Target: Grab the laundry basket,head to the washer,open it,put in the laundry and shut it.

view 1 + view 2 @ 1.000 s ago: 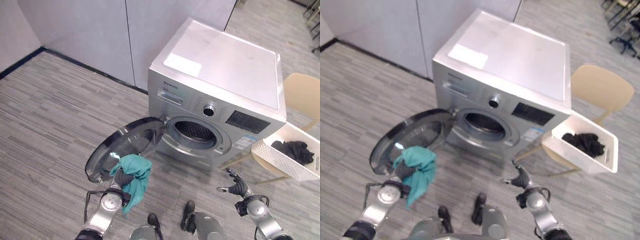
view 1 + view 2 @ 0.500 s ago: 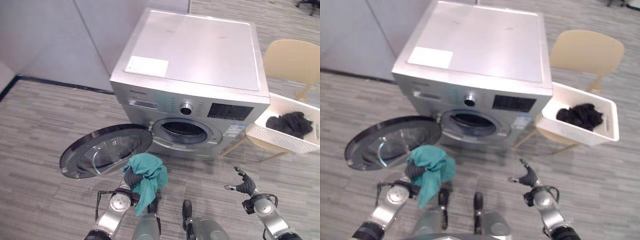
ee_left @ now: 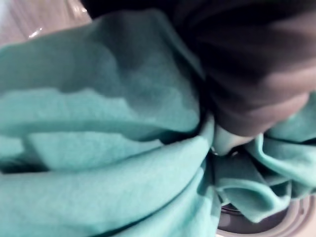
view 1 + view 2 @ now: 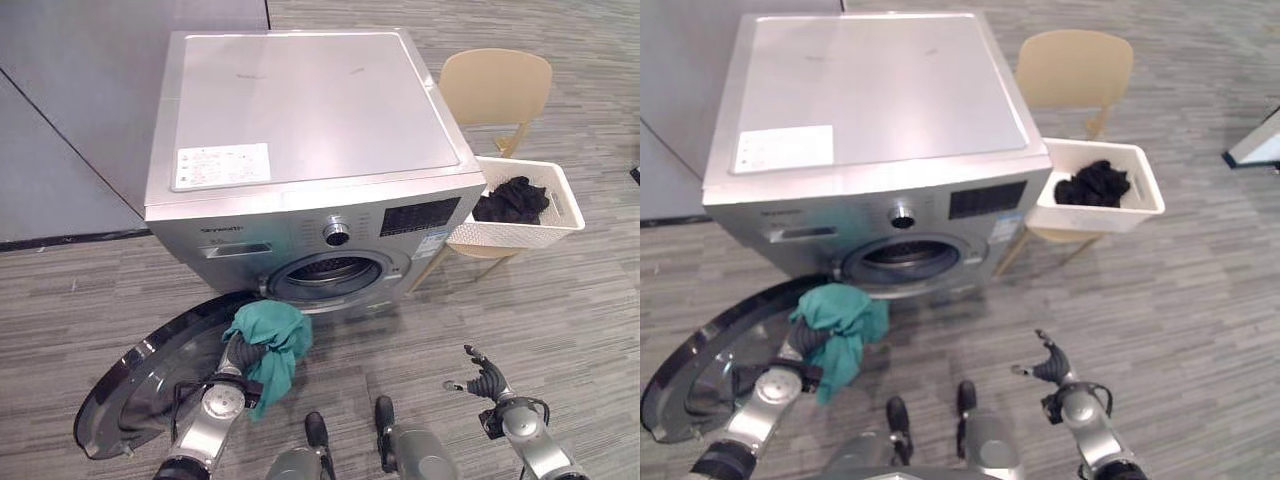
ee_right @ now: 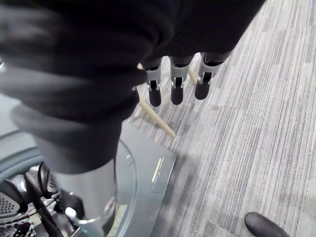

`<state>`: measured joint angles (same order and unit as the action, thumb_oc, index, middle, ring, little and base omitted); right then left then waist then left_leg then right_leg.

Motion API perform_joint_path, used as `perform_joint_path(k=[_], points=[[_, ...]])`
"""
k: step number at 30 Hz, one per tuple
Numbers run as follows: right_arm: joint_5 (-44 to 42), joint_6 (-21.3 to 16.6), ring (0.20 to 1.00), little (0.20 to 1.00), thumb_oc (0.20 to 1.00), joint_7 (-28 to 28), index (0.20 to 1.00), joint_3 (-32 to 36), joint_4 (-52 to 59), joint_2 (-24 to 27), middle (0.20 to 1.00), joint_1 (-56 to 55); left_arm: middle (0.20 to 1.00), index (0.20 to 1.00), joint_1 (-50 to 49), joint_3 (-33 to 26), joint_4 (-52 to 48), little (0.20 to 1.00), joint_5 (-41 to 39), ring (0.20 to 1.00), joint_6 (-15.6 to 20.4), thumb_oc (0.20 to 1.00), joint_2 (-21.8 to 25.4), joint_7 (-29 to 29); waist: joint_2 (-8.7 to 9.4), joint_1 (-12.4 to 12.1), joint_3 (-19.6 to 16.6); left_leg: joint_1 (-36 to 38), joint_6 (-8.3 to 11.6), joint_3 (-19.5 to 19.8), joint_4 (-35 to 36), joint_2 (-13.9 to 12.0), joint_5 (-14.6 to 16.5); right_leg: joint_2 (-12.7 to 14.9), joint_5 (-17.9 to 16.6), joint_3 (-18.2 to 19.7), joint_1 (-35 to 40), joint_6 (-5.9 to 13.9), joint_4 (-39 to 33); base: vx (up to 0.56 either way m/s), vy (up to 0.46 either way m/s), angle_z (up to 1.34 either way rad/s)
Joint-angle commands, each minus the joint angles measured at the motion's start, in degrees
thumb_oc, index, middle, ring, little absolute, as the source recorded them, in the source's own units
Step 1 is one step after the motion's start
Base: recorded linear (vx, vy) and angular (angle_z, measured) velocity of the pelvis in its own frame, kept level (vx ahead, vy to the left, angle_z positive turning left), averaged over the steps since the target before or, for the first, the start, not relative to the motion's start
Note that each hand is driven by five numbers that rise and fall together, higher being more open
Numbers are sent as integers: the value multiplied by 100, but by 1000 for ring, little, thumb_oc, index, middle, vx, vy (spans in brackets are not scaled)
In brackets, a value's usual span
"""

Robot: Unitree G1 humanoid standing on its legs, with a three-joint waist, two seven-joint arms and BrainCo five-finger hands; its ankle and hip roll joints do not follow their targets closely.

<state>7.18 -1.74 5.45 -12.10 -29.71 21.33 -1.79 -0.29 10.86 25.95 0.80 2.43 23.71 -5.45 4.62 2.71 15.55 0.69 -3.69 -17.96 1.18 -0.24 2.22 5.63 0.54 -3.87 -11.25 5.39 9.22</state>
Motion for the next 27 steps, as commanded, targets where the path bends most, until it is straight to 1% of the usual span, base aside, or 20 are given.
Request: perform_joint_path(k=[1,2,4,5,6,8,9,10,11,12,14,15,16,17,19,21,24,25,26,27], points=[[-46,-83,1000,1000,1000,122,1000,9,99,26,1000,147,200,200,15,-91,-193,200,-137,200,281,200,40,-169,-3,1,-55,323,234,380,-710,-186,916,120,-262,-344,-409,467,-426,389,-253,-20],[-64,-97,1000,1000,1000,118,1000,40,130,30,1000,104,200,200,21,-51,-186,200,-136,200,293,200,27,-161,53,35,-57,312,247,424,-733,-129,853,180,-358,-300,-402,429,-497,346,-236,-3],[-101,-134,1000,1000,1000,121,1000,75,127,17,1000,-3,200,200,-35,-30,-183,200,-101,200,296,200,-39,-127,78,95,-170,440,295,562,-742,-126,925,153,-423,-141,-271,352,-528,270,-229,30],[-88,-155,1000,1000,1000,146,1000,81,52,21,1000,-16,200,200,-68,-40,-148,200,-139,200,294,200,-110,-109,50,106,-235,490,381,599,-777,-221,896,136,-432,-154,-213,297,-522,300,-263,98],[-93,-163,1000,1000,1000,169,1000,97,22,59,1000,-24,200,200,-100,-20,-163,200,-174,200,280,200,-156,-82,-3,122,-255,429,486,657,-1036,-393,794,82,-410,-224,-90,233,-532,240,-292,102],[-167,-191,1000,1000,1000,214,1000,124,65,142,1000,-44,200,200,-108,28,-155,200,-215,200,250,200,-211,-74,-12,97,-256,133,549,801,-1729,-559,576,-24,-337,-284,90,75,-578,174,-296,61],[-211,-199,1000,1000,1000,243,1000,149,64,193,1000,-32,200,200,-81,56,-98,200,-235,200,243,200,-238,-86,-16,82,-233,-35,603,921,-2005,-598,418,-78,-267,-325,177,2,-593,117,-226,40],[-226,-187,1000,1000,1000,265,1000,179,75,227,1000,-28,200,200,-56,67,-73,200,-263,200,229,200,-257,-85,16,77,-234,-188,613,954,-2086,-607,289,-59,-215,-366,221,-48,-611,50,-130,41],[-226,-187,1000,1000,1000,265,1000,181,75,228,1000,-28,200,200,-54,69,-72,200,-263,200,228,200,-258,-86,13,90,-238,-207,615,970,-2101,-608,291,-57,-212,-381,217,-51,-610,31,-70,28],[-230,-187,1000,1000,1000,293,1000,182,25,271,1000,-14,200,200,-8,100,-8,200,-298,200,226,200,-311,-96,-4,80,-204,-313,603,975,-2054,-652,326,-60,-112,-456,300,-91,-614,41,-62,13],[-285,-197,1000,1000,1000,343,1000,210,-64,350,1000,41,200,200,58,111,145,200,-294,200,215,200,-348,-146,55,17,-161,-671,538,1014,-1656,-535,440,-10,19,-535,429,-92,-638,81,-70,35],[-312,-190,1000,1000,1000,356,1000,224,-88,359,1000,53,200,200,78,102,162,200,-297,200,209,200,-339,-153,56,-6,-146,-799,569,959,-1434,-554,287,-12,39,-571,432,-85,-644,59,-23,51],[-312,-191,1000,1000,1000,357,1000,224,-90,361,1000,52,200,200,77,104,162,200,-298,200,209,200,-342,-153,51,-9,-135,-771,572,959,-1423,-557,298,-15,57,-571,448,-84,-634,13,33,48],[-332,-185,1000,1000,1000,388,1000,214,-153,335,1000,61,200,200,40,51,183,200,-288,200,208,200,-325,-190,23,-85,-82,-852,648,889,-1162,-633,126,-50,155,-591,419,-97,-539,30,42,35],[-319,-190,1000,1000,1000,380,1000,205,-156,314,1000,54,200,200,11,18,179,200,-274,200,197,200,-310,-201,13,-92,-70,-813,643,924,-1102,-614,121,-64,159,-594,421,-88,-484,19,50,-9],[-310,-181,1000,1000,1000,362,1000,181,-164,258,1000,87,200,200,-46,-67,164,200,-196,200,157,200,-248,-271,41,-135,23,-869,588,924,-1155,-557,173,-48,188,-599,278,-86,-172,-59,73,-41],[-415,-170,1000,1000,1000,432,1000,80,-174,181,1000,307,200,200,188,-106,161,200,-259,200,177,200,-151,-488,89,-189,367,-1346,509,918,-1550,-531,273,67,218,-521,-350,-120,387,-219,42,-23],[-455,-174,1000,1000,1000,474,1000,39,-166,168,1000,417,200,200,298,-110,158,200,-308,200,193,200,-146,-575,104,-205,461,-1563,488,915,-1756,-529,329,102,224,-486,-599,-144,577,-166,40,0],[-498,-177,1000,1000,1000,521,1000,16,-115,158,1000,472,200,200,410,-119,140,200,-382,200,213,200,-156,-678,80,-225,527,-1754,497,958,-2039,-530,557,104,383,-438,-810,-123,833,-151,25,20],[-557,-179,1000,1000,1000,582,1000,-18,-61,147,1000,569,200,200,546,-115,133,200,-557,200,250,200,-199,-747,74,-233,559,-2072,475,970,-2328,-526,647,118,443,-429,-1118,-150,1062,-106,22,24]])
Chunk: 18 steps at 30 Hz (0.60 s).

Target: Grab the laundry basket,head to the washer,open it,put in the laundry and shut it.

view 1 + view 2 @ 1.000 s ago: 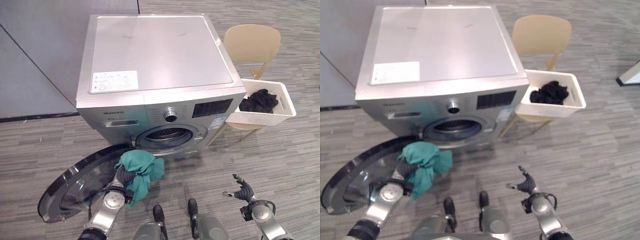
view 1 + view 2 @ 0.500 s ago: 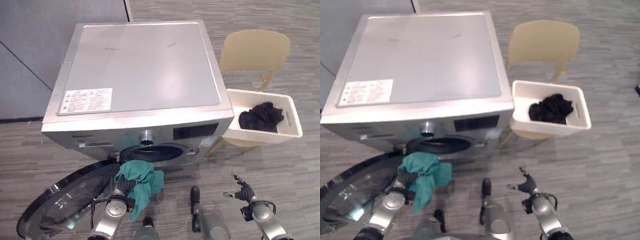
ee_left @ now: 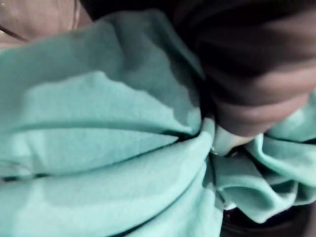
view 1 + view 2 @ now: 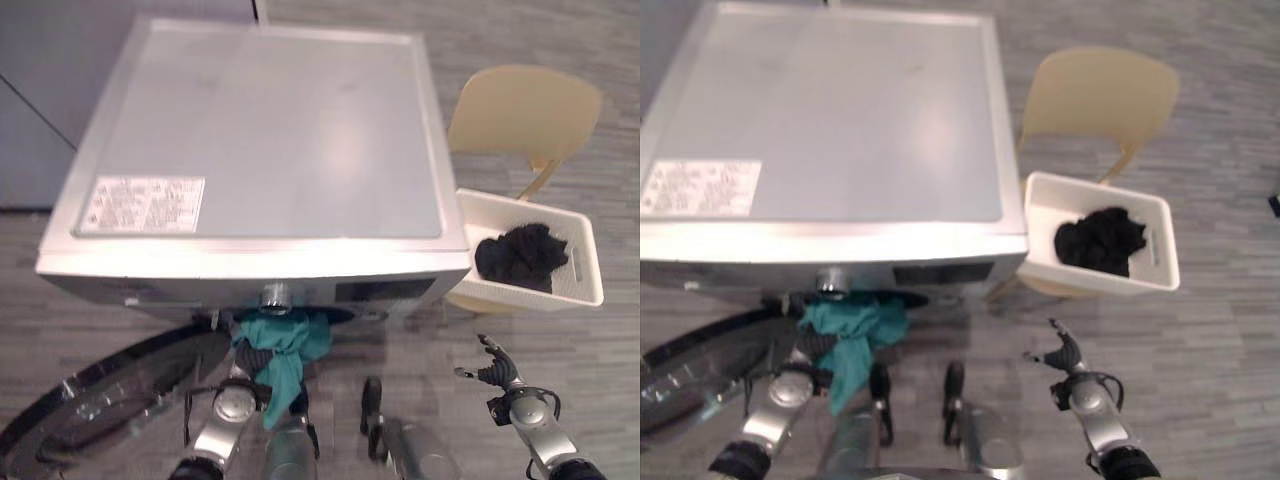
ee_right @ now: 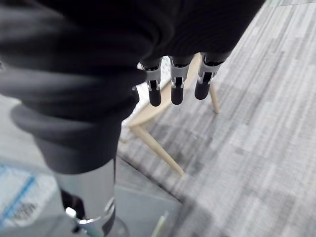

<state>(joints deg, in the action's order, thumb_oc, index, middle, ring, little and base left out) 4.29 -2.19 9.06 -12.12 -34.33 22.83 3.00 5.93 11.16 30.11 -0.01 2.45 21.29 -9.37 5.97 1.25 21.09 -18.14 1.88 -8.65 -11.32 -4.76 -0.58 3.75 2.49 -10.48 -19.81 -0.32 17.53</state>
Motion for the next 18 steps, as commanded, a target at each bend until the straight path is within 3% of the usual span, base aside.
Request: perform_joint_path(k=[1,5,7,10,11,16,18], points=[[-316,-135,1000,1000,1000,268,1000,-32,420,-28,1000,133,200,200,-12,-152,-283,200,-612,200,277,200,-11,-405,-66,-85,9,-360,-97,25,-1244,-86,976,323,287,246,-442,409,370,-150,9,22],[-454,-169,1000,1000,1000,473,1000,-80,685,-41,1000,292,200,200,315,-104,-421,200,-1013,200,428,200,-140,-676,-89,-67,101,-1216,-172,46,-2140,-183,1253,393,524,256,-1241,357,1088,-121,-4,0],[-576,-230,1000,1000,1000,744,1000,-110,849,-77,1000,589,200,200,862,-50,-511,200,-1353,200,586,200,-210,-1035,-128,3,159,-2348,-213,119,-3227,-335,1529,416,755,284,-2299,277,1969,-208,-21,5],[-705,-339,1000,1000,1000,939,1000,-145,940,-103,1000,920,200,200,1521,-19,-449,200,-1455,200,672,200,-138,-1355,-186,94,154,-3351,-306,253,-4160,-442,1786,398,951,400,-3278,186,2776,-115,17,-3],[-701,-435,1000,1000,1000,1029,1000,-168,1064,-66,1000,1097,200,200,2051,-20,-467,200,-1399,200,735,200,25,-1602,-229,180,150,-3964,-415,381,-4677,-537,1983,384,1047,509,-3921,155,3275,-65,48,-25],[-744,-621,1000,1000,1000,1025,1000,-200,1268,-25,1000,1220,200,200,2958,-8,-324,200,-1415,200,812,200,332,-1938,-271,331,71,-4754,-489,536,-5323,-666,2200,333,1216,577,-4659,116,3761,-11,30,-20],[-713,-805,1000,1000,1000,971,1000,-272,1423,61,1000,1207,200,200,4044,22,-5,200,-1517,200,907,200,836,-2283,-311,500,6,-5287,-541,660,-5787,-750,2388,292,1351,610,-5191,87,4173,28,2,-22]])
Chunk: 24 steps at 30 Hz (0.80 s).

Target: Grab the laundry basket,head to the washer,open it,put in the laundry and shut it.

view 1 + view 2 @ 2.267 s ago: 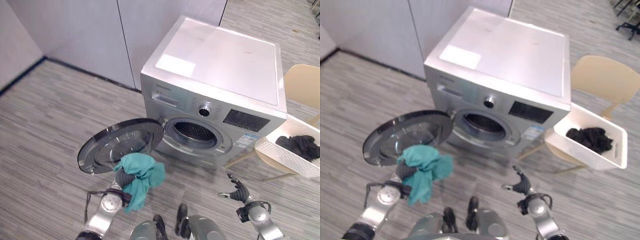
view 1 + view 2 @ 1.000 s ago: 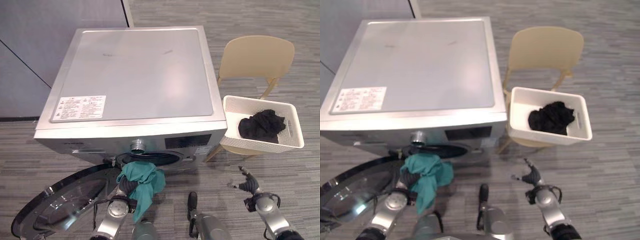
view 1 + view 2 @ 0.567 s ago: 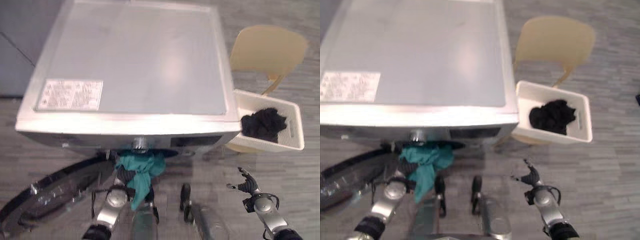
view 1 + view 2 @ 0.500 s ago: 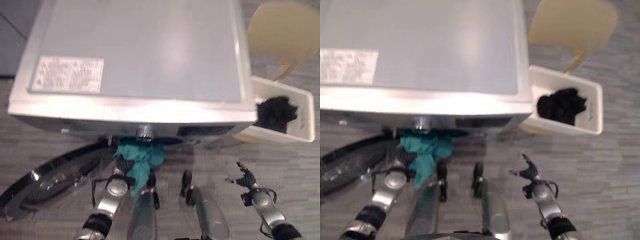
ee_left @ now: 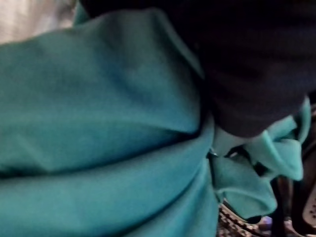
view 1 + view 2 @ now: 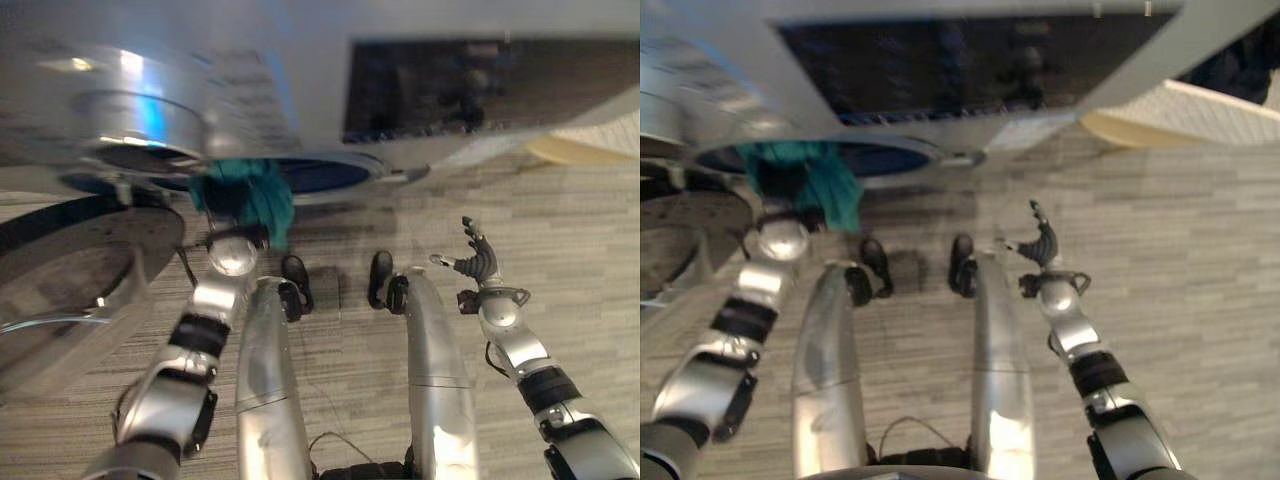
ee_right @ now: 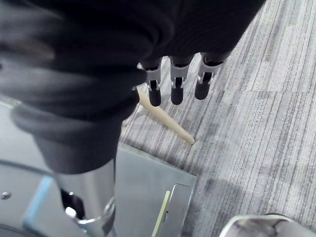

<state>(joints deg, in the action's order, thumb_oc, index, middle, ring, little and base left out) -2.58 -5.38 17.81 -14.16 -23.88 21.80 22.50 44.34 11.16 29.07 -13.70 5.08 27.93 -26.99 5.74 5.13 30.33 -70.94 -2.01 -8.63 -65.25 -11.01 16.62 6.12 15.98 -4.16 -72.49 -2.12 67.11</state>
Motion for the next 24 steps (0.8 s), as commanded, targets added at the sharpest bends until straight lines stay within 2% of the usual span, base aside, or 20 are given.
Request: perform_joint_path(k=[1,3,8,11,13,14,15,18,19,20,24], points=[[-27,-532,1000,1000,1000,78,1000,-100,389,186,1000,-763,200,200,447,38,106,200,-94,200,643,200,316,-626,-301,146,-921,-89,-159,668,-502,-126,705,48,26,-13,-29,262,-686,48,-5,-13],[-40,-583,1000,1000,1000,46,1000,-130,385,191,1000,-742,200,200,761,120,185,200,-46,200,654,200,498,-739,-310,178,-930,-235,-172,692,-654,-133,770,34,86,-2,-196,240,-526,20,3,0],[-263,-871,1000,1000,1000,-160,1000,-141,582,476,1000,-746,200,200,2308,686,716,200,390,200,549,200,1859,-1265,-393,366,-997,-750,-209,763,-1198,-211,981,-117,185,43,-740,238,-122,51,1,-15],[-351,-990,1000,1000,1000,-249,1000,-133,698,580,1000,-828,200,200,2705,1058,895,200,728,200,476,200,2335,-1389,-402,392,-981,-906,-204,794,-1336,-254,1020,-147,183,30,-892,259,-55,17,7,-12],[-385,-1051,1000,1000,1000,-279,1000,-151,672,627,1000,-871,200,200,2837,1321,1166,200,931,200,319,200,2515,-1269,-429,412,-989,-1010,-208,807,-1454,-253,1036,-172,170,27,-968,257,-3,0,0,0],[-406,-1069,1000,1000,1000,-275,1000,-164,642,628,1000,-864,322,322,2939,1466,1303,322,1047,322,271,322,2548,-1241,-441,416,-991,-1050,-209,815,-1500,-245,1042,-172,164,22,-1002,256,27,0,0,0],[-405,-1088,1000,1000,1000,-261,1000,-169,600,625,1000,-858,1000,1000,2968,1611,1425,1000,1174,1000,199,1000,2532,-1114,-445,412,-992,-1093,-205,827,-1528,-232,1037,-165,161,7,-1024,255,37,0,0,0],[-395,-1037,1000,1000,1000,-277,1000,-181,534,679,1000,-765,1000,1000,3049,2112,1968,1000,1374,1000,7,1000,2310,-343,-480,427,-1011,-1146,-216,836,-1553,-183,1007,-159,131,-7,-1055,249,90,-19,4,2],[-398,-1039,1000,1000,1000,-277,1000,-172,529,675,1000,-763,1000,1000,3093,2143,2005,1000,1362,1000,21,1000,2300,-327,-478,420,-1011,-1151,-217,838,-1552,-178,1006,-155,132,-8,-1058,250,90,-43,10,4],[-384,-878,1000,1000,1000,-391,1000,-130,479,761,1000,-673,1000,1000,3176,2528,2271,1000,1567,1000,-131,1000,2248,541,-514,402,-1073,-1134,-219,843,-1493,-145,972,-139,101,-21,-1022,261,46,-31,7,3],[-389,-778,1000,1000,1000,-512,1000,-40,427,822,1000,-643,1000,1000,3150,2693,2240,1000,1915,1000,-188,1000,2228,990,-500,346,-1131,-1061,-194,858,-1354,-107,900,-107,60,-39,-932,286,-37,-39,8,8]])
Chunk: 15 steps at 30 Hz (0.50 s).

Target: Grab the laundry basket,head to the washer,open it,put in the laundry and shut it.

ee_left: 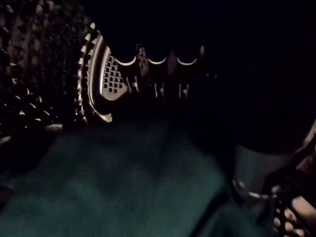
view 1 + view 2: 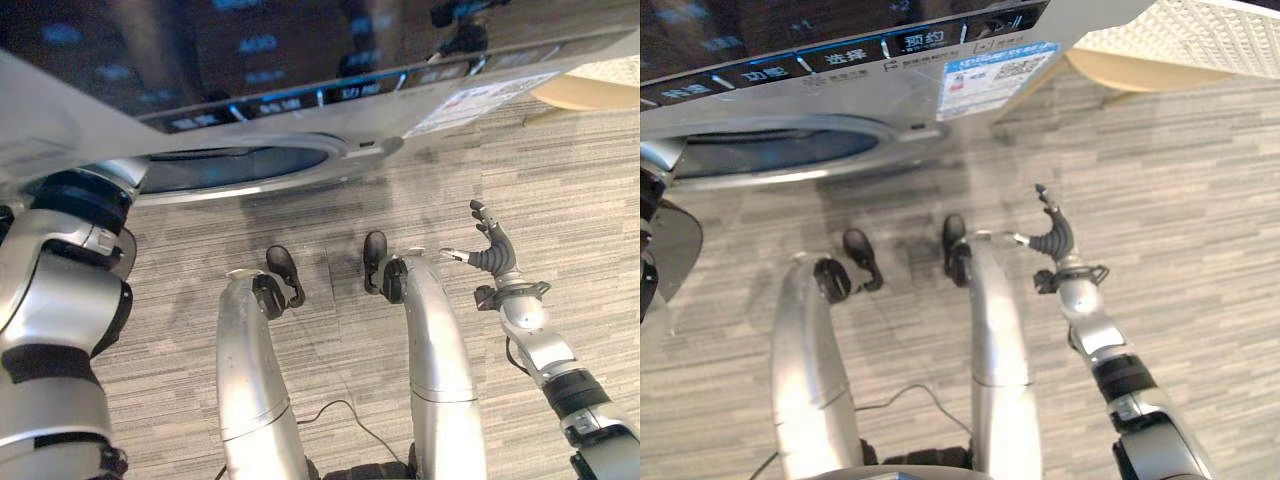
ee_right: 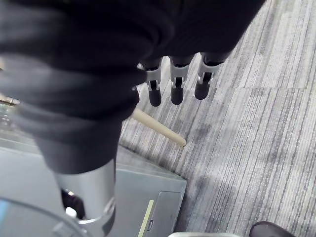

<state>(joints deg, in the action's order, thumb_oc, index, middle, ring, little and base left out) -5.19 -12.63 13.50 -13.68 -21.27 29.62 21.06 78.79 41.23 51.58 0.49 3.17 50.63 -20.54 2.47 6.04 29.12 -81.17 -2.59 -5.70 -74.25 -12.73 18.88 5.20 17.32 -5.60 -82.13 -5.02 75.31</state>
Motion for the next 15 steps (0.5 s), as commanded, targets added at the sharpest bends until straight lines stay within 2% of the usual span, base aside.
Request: perform_joint_path(k=[1,5,6,8,9,10,12,13,14,15], points=[[-129,-54,1000,1000,1000,-83,1000,-90,165,42,1000,-501,1000,1000,-308,-326,-23,1000,504,1000,-2,1000,-41,347,-175,258,-1010,-28,-135,564,-443,68,667,-13,-79,105,41,577,-866,-55,-16,12],[-124,-43,1000,1000,1000,-109,1000,-97,75,68,1000,-516,1000,1000,-909,-783,-353,1000,525,1000,56,1000,-320,161,-114,176,-1071,169,-83,610,-190,140,562,39,-103,55,280,580,-1037,-60,-22,11],[-71,-6,1000,1000,1000,-88,1000,-40,71,18,1000,-586,1000,1000,-1491,-1197,-785,1000,464,1000,107,1000,-413,46,-72,85,-1083,330,-54,609,-40,148,540,89,-106,19,461,578,-1162,-62,-10,12],[-41,18,1000,1000,1000,-57,1000,-58,48,16,1000,-607,1000,1000,-1837,-1432,-969,1000,394,1000,113,1000,-496,21,-75,68,-1087,463,-37,599,66,155,519,103,-116,3,588,582,-1240,-66,-2,10],[64,119,1000,1000,1000,-8,1000,-33,-48,-56,1000,-627,1000,1000,-2618,-1920,-1390,1000,232,1000,168,1000,-703,5,-52,-11,-1083,764,1,568,346,169,469,131,-164,-25,871,599,-1470,-69,8,16],[81,168,1000,1000,1000,21,1000,-21,-121,-84,1000,-615,1000,1000,-2970,-2149,-1529,1000,131,1000,193,1000,-812,-9,-38,-42,-1074,956,19,546,514,177,441,152,-194,-43,1054,615,-1618,-81,14,18],[168,271,1000,1000,1000,52,1000,28,-211,-147,1000,-630,1000,1000,-3706,-2492,-1865,1000,-29,1000,253,1000,-1151,37,-18,-127,-1061,1321,62,497,879,192,353,190,-258,-76,1402,644,-1899,-48,4,11],[170,271,1000,1000,1000,55,1000,9,-211,-138,1000,-638,1000,1000,-3753,-2521,-1897,1000,-23,1000,243,1000,-1155,39,-19,-112,-1044,1381,62,487,921,196,337,191,-272,-74,1458,645,-1935,-35,11,14],[188,363,1000,1000,1000,47,1000,90,-333,-258,1000,-659,1000,1000,-4544,-2800,-2150,1000,-254,1000,335,1000,-1579,210,-9,-202,-1050,1800,92,420,1328,261,238,228,-341,-112,1833,683,-2260,-23,10,16],[203,407,1000,1000,1000,45,1000,95,-425,-285,1000,-688,1000,1000,-4882,-2889,-2193,1000,-342,1000,356,1000,-1752,294,-5,-218,-1048,2092,123,354,1595,299,167,242,-391,-125,2097,710,-2471,-23,9,16]])
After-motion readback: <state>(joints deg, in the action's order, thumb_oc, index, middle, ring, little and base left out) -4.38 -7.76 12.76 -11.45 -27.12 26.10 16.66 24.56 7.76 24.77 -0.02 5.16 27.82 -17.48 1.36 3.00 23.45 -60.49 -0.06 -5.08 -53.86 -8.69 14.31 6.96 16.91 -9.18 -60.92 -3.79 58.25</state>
